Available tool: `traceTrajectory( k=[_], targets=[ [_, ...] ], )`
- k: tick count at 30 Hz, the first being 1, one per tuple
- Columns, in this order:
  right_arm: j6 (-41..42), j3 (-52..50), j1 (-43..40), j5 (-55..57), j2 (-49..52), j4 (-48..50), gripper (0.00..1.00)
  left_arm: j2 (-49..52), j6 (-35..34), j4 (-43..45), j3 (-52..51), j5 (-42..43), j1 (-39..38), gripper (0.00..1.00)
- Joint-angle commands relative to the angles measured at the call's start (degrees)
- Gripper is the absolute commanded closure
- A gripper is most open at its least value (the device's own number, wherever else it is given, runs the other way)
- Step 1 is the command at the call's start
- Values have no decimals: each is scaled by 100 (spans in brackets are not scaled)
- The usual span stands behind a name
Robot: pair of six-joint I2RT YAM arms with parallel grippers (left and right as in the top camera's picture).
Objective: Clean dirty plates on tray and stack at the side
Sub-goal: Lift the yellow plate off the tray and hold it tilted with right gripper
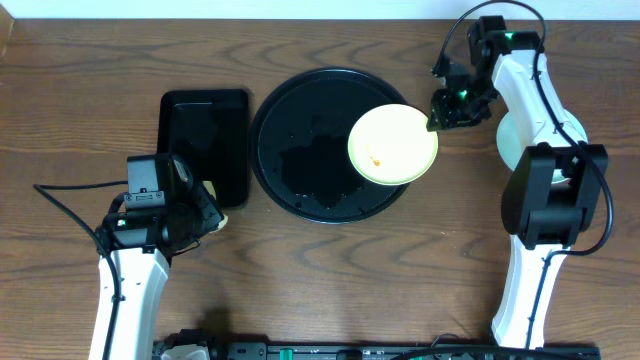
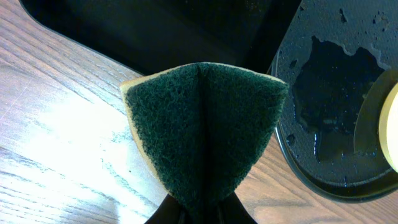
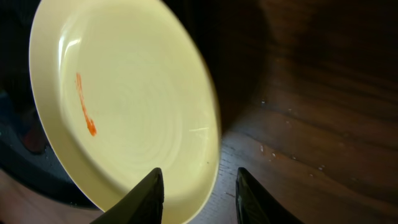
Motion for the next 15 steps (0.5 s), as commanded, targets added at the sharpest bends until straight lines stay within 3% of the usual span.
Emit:
traceTrajectory(
  k=[1,8,12,15],
  targets=[
    [-149,-181,55,-131,17,116,67,22,55,-9,-2,-76,24,91],
    [-94,-708,57,2,17,699,67,22,55,-7,-2,-76,24,91],
    [-94,-885,57,0,17,837,80,22,55,-7,-2,-76,24,91],
    [-17,-885,57,-26,15,898,84,22,55,-4,-2,-76,24,90]
  ],
)
